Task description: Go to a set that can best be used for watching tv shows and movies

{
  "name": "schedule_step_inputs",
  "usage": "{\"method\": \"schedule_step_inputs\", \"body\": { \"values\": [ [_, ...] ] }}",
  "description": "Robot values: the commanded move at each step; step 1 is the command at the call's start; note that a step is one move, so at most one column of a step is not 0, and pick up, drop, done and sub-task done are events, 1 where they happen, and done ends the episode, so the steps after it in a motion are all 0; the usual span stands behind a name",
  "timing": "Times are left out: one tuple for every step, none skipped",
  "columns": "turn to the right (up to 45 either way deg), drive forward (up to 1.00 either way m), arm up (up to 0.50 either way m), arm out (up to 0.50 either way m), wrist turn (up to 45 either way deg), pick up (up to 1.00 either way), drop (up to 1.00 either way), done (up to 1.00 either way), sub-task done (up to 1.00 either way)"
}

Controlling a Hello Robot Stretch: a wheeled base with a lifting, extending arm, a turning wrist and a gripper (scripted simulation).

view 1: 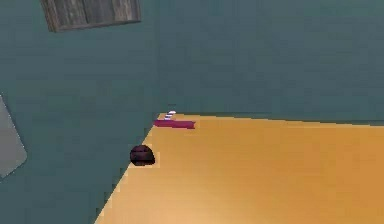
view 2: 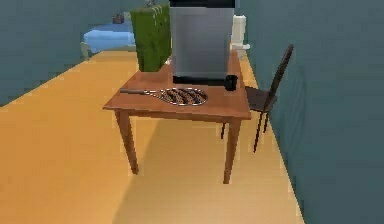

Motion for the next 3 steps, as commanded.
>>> {"method": "schedule_step_inputs", "body": {
  "values": [
    [-45.0, 0.00, 0.00, 0.00, 0.0, 0.00, 0.00, 0.00, 0.00],
    [-39.0, 0.00, 0.00, 0.00, 0.0, 0.00, 0.00, 0.00, 0.00],
    [0.0, 0.00, 0.00, 0.00, 0.0, 0.00, 0.00, 1.00, 0.00]
  ]
}}
